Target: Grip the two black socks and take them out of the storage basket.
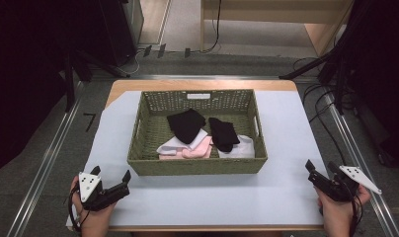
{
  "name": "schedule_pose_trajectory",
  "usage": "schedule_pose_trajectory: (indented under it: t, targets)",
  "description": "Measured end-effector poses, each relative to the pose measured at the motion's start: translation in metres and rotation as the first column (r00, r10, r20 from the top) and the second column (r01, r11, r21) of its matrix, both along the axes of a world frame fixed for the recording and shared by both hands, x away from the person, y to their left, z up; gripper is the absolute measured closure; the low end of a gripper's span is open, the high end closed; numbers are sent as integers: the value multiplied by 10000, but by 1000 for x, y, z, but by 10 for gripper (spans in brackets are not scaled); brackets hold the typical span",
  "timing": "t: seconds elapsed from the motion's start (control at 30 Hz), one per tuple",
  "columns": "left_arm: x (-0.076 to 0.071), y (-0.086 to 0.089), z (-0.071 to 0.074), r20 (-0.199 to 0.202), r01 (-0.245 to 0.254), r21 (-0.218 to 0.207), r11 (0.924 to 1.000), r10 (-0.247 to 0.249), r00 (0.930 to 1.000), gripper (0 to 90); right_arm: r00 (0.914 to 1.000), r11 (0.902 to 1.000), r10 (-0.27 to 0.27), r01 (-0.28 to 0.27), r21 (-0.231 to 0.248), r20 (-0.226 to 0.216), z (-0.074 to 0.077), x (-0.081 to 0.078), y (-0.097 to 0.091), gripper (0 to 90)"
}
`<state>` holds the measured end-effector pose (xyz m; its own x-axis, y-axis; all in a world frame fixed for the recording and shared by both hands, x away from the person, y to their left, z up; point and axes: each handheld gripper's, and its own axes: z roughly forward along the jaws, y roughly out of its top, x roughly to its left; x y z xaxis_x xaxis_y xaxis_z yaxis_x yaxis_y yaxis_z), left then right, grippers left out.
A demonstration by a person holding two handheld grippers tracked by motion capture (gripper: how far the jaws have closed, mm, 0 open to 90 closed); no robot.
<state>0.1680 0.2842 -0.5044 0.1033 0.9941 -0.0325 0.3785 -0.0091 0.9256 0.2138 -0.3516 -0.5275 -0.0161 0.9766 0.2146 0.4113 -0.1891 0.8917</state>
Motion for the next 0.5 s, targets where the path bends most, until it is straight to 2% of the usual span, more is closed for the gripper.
schedule_pose_trajectory:
  t: [0.13,0.17,0.27,0.3,0.33,0.37,0.4,0.43,0.47,0.5]
  targets:
    - [1,0,0,-18,55,25,10000,-55,10000,2,9999,9999,103,-104,-137,-85,4,2,3,257]
    - [1,0,0,-24,51,23,10000,-51,10000,2,9998,9998,184,-184,-4,-73,6,2,5,260]
    - [1,0,0,-79,87,49,9999,-87,9999,2,9983,9985,492,-500,244,318,25,4,13,290]
    - [1,0,0,-77,91,62,9999,-90,9999,2,9983,9985,492,-500,244,318,25,4,13,290]
    - [1,0,0,-74,105,68,9999,-105,9999,2,9953,9970,719,-736,240,651,43,7,22,307]
    - [1,0,0,-98,106,77,9999,-106,9999,2,9953,9970,719,-736,240,651,43,7,22,307]
    - [1,0,0,-140,106,87,9999,-105,9998,2,9910,9950,983,-993,70,909,61,12,31,314]
    - [1,0,0,-126,112,73,9999,-111,9999,3,9897,9939,1085,-1097,80,939,70,14,36,316]
    - [1,0,0,-100,119,63,9999,-118,9999,3,9897,9939,1085,-1097,80,939,70,14,36,316]
    - [0,0,0,-18,126,10,9999,-126,9999,3,9883,9930,1181,-1179,-76,962,86,21,47,333]
